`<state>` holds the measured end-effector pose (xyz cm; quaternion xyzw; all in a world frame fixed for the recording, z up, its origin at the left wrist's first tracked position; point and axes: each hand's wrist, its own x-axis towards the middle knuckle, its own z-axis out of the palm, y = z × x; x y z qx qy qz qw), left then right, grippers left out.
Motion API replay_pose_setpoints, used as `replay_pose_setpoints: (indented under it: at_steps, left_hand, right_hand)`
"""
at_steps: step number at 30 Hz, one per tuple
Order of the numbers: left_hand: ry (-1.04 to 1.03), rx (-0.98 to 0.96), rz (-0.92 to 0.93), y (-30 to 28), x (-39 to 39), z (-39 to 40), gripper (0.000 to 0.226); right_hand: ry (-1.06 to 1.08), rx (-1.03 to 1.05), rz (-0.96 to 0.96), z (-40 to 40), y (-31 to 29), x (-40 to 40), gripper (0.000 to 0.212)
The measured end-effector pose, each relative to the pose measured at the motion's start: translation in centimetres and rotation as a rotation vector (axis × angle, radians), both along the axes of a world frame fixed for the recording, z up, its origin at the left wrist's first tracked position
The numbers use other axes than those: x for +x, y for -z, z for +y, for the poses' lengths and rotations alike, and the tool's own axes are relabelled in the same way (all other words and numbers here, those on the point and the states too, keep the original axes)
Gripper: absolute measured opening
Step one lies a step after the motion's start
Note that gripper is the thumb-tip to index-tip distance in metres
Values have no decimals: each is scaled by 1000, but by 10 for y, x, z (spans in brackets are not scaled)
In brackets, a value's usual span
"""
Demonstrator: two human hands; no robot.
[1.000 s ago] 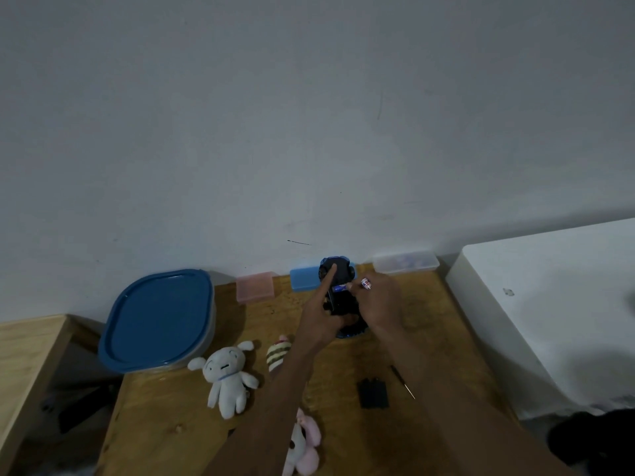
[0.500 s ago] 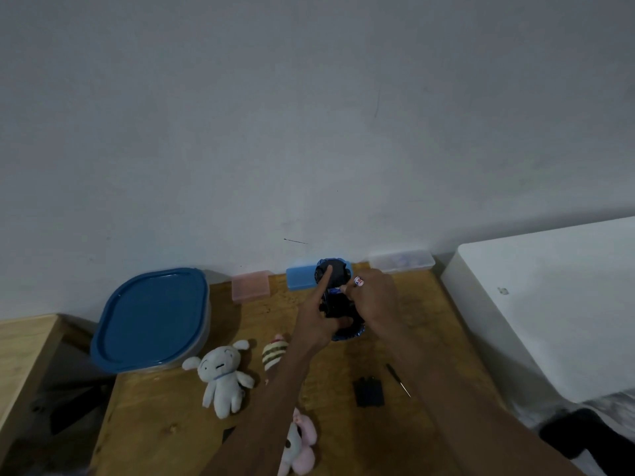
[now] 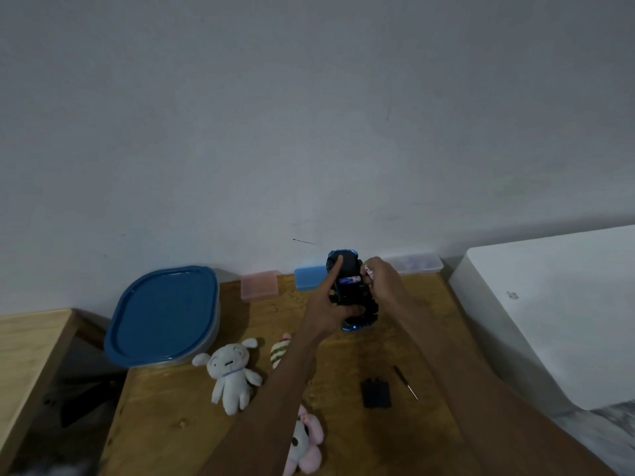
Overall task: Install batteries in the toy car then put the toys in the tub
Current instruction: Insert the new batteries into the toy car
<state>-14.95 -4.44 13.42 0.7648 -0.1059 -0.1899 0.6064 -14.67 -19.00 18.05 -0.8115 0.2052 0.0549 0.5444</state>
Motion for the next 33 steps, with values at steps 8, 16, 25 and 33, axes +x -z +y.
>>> replay_pose_setpoints:
  at_steps: [8, 16, 25, 33]
  left_hand:
    - [-3, -1, 17, 2, -3, 2, 105]
    - [-1, 19, 24, 1, -1, 5, 107]
    - [66, 26, 35, 5, 0, 12, 116]
    - [61, 4, 79, 10, -3, 13, 112]
  right_hand:
    - [-95, -16, -171, -5, 16, -7, 9]
    - [-109, -242, -304, -4, 22, -10, 13]
    - [-387, -683, -449, -5, 18, -14, 10]
    - [-566, -796, -464, -7, 14, -16, 17]
